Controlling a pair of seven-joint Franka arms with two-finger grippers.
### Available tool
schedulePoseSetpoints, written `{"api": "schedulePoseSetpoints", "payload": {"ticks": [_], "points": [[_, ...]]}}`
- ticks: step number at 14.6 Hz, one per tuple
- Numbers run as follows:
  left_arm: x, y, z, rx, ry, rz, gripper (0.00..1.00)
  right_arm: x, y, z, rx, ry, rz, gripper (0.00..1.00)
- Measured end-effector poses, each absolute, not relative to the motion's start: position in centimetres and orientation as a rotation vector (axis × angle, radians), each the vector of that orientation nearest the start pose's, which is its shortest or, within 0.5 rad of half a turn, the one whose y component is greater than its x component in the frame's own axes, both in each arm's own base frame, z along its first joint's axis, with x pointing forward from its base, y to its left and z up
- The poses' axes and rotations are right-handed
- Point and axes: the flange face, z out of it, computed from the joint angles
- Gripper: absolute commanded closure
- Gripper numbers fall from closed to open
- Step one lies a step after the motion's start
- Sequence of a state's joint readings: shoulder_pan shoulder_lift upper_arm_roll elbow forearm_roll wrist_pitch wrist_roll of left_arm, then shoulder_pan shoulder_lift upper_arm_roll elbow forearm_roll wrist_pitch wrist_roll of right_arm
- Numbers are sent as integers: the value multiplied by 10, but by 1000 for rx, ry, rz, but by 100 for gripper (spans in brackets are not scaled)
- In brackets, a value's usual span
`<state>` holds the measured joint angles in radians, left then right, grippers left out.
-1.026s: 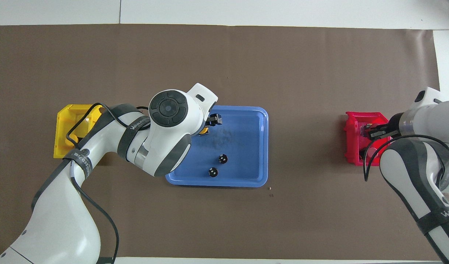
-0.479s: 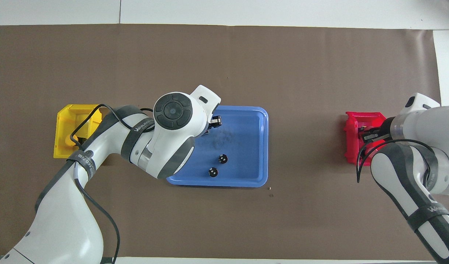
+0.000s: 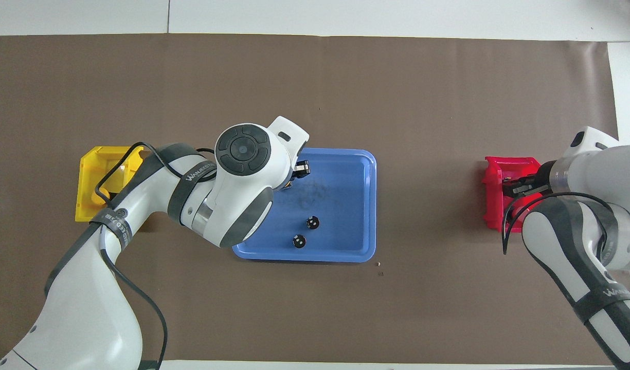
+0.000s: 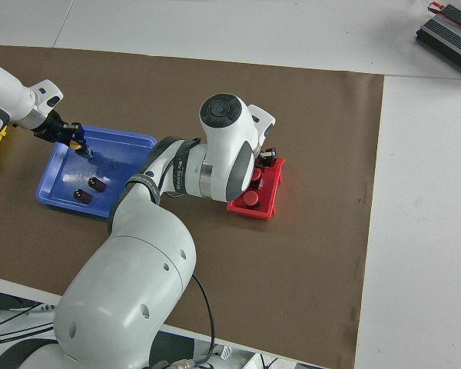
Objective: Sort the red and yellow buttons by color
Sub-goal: 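Drop the red button in the red bin while the left gripper grasps yellow, then carry the yellow button to the yellow bin and open the left gripper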
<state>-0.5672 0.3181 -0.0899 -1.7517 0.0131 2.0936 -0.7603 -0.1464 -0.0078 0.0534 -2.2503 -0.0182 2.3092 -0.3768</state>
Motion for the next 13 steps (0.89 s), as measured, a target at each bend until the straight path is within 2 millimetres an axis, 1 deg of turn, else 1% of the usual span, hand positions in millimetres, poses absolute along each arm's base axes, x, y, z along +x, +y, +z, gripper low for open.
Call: {"api": "schedulePoseSetpoints", "payload": {"ticks": [1, 2, 3, 4, 6, 7, 8, 9, 10, 11, 12, 13], "points": [[522, -380, 413, -3150, -183, 6, 98, 529, -50, 386, -3131, -465, -63, 29], [531, -364, 435, -3143, -192, 9, 98, 535, -50, 402, -3128, -464, -33, 14], [543, -339, 456, -3141, -183, 2, 98, 541, -51, 420, -3126, -463, -12, 0], [558, -303, 472, -3139, -164, -1, 98, 545, -51, 436, -3124, -457, 3, 0], [588, -220, 488, -3140, -133, -11, 98, 547, -50, 469, -3127, -419, 28, 0], [601, -179, 491, -3141, -122, -18, 98, 546, -50, 488, -3130, -382, 48, 0], [611, -143, 492, -3141, -102, -20, 98, 544, -50, 509, -3134, -338, 65, 0], [618, -111, 491, -3141, -70, -19, 98, 541, -49, 535, -3139, -290, 74, 0], [622, -84, 490, -3141, -30, -16, 98, 537, -49, 564, -3144, -244, 79, 0], [625, -64, 489, -3140, 10, -12, 98, 531, -49, 591, -3147, -204, 86, 0], [626, -49, 487, -3140, 46, -8, 98, 524, -49, 613, -3149, -176, 98, 0], [626, -38, 485, -3139, 79, -2, 96, 518, -52, 630, -3148, -156, 115, 0]]}}
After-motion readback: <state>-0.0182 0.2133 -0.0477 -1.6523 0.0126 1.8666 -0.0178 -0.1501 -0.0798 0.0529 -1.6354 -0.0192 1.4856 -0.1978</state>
